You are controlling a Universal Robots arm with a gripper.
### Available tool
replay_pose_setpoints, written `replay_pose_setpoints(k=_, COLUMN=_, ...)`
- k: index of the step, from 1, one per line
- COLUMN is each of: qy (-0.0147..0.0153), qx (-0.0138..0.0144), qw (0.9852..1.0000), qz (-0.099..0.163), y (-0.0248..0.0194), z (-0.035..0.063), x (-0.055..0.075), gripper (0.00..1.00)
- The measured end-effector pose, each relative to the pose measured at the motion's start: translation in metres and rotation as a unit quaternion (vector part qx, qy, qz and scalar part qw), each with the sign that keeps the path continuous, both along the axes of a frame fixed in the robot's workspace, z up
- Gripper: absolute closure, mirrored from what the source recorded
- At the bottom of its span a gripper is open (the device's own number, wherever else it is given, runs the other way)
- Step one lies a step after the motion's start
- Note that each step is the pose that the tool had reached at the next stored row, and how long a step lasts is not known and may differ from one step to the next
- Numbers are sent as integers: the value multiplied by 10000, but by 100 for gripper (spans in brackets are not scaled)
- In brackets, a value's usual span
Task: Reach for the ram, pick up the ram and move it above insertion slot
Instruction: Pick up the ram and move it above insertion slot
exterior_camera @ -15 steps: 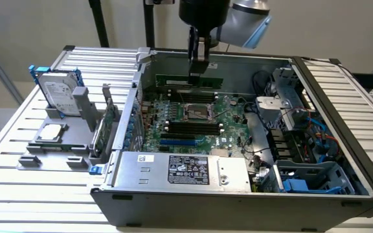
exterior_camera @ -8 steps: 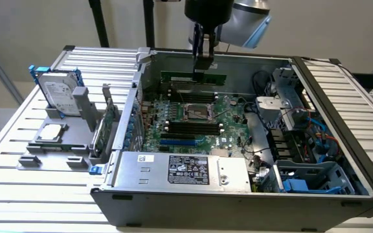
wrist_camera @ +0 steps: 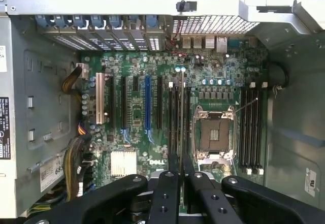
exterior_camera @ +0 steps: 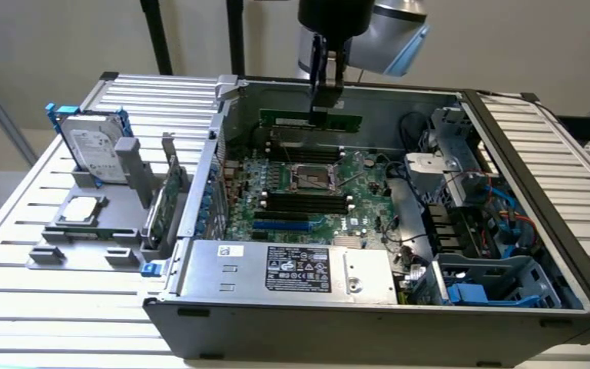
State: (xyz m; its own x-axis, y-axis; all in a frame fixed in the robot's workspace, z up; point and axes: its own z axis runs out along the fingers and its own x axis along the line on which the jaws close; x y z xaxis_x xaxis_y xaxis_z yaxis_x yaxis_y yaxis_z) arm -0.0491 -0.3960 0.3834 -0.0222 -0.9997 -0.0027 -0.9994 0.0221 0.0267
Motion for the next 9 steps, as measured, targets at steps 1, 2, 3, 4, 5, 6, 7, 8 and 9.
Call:
replay_pose_setpoints(k=1, qy=0, qx=0, qw=10000, qz=-9, y=0, z=0, x=0, gripper=87)
replay_pose_setpoints(k=2, qy=0, qx=1, qw=10000, qz=-9, y=0, z=0, x=0, gripper=87)
replay_pose_setpoints(k=3, qy=0, qx=3, qw=10000, qz=-9, y=1, z=-1, x=1, gripper=87)
replay_pose_setpoints(k=4, qy=0, qx=5, qw=10000, qz=-9, y=1, z=-1, x=1, gripper=87)
replay_pose_setpoints(k=5, qy=0, qx=7, qw=10000, qz=-9, y=1, z=-1, x=1, gripper=87)
replay_pose_setpoints(k=6, qy=0, qx=8, qw=10000, qz=-9, y=1, z=0, x=1, gripper=87)
replay_pose_setpoints(k=7, qy=0, qx=10, qw=10000, qz=-9, y=1, z=0, x=1, gripper=87)
replay_pose_setpoints(k=8, qy=0, qx=12, qw=10000, qz=-9, y=1, z=0, x=1, gripper=87)
replay_pose_setpoints(k=9, qy=0, qx=13, qw=10000, qz=-9, y=1, z=0, x=1, gripper=87)
